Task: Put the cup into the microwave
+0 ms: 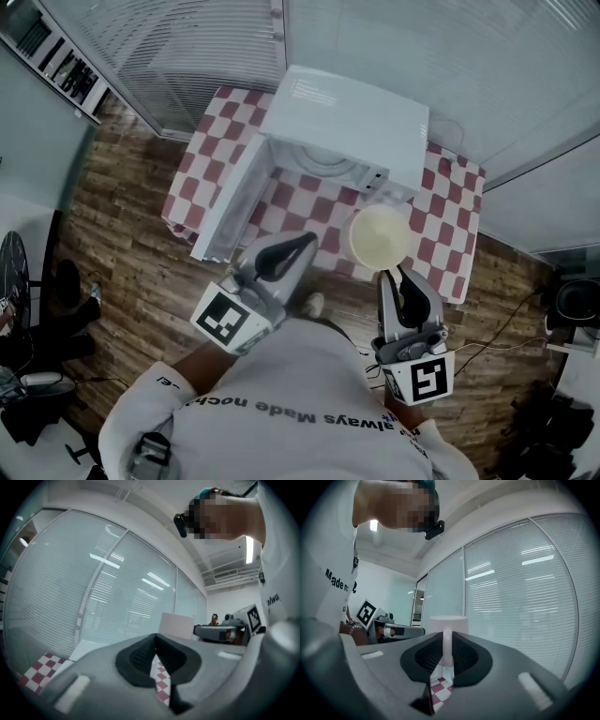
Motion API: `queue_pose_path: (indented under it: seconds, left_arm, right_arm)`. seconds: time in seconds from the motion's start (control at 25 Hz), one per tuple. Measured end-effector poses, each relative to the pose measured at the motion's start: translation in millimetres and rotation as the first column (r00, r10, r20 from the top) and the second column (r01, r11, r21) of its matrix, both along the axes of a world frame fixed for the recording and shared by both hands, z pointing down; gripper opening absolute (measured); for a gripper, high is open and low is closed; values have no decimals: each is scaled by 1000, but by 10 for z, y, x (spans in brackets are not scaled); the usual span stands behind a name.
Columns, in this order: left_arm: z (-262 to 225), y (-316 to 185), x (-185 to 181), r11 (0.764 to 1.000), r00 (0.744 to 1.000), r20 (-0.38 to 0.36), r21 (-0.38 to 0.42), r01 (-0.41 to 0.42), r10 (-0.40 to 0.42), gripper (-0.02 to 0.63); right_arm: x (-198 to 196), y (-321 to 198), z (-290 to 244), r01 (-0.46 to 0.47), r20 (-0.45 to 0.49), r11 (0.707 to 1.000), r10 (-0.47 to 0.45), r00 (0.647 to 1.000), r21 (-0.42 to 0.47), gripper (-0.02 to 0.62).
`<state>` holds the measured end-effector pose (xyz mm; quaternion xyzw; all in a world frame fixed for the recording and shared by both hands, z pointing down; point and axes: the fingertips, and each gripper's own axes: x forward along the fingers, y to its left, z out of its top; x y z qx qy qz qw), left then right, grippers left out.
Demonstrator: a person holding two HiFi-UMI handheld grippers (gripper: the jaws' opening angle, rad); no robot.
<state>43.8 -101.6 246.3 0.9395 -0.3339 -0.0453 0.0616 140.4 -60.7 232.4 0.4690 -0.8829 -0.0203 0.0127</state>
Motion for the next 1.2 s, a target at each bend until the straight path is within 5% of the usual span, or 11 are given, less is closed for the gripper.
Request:
queue_pose_path:
  seconds: [0.48, 1.2]
  left_arm:
    - [41, -334, -387, 999, 999, 14, -6, -33, 33, 3]
    - [551, -706, -402, 997, 998, 36, -73, -40, 42, 3]
  right_arm:
    - [-391, -297, 26, -34, 4, 999, 34, 999, -7, 41]
    - [-424, -655, 575, -39, -23, 995, 36, 999, -93, 41]
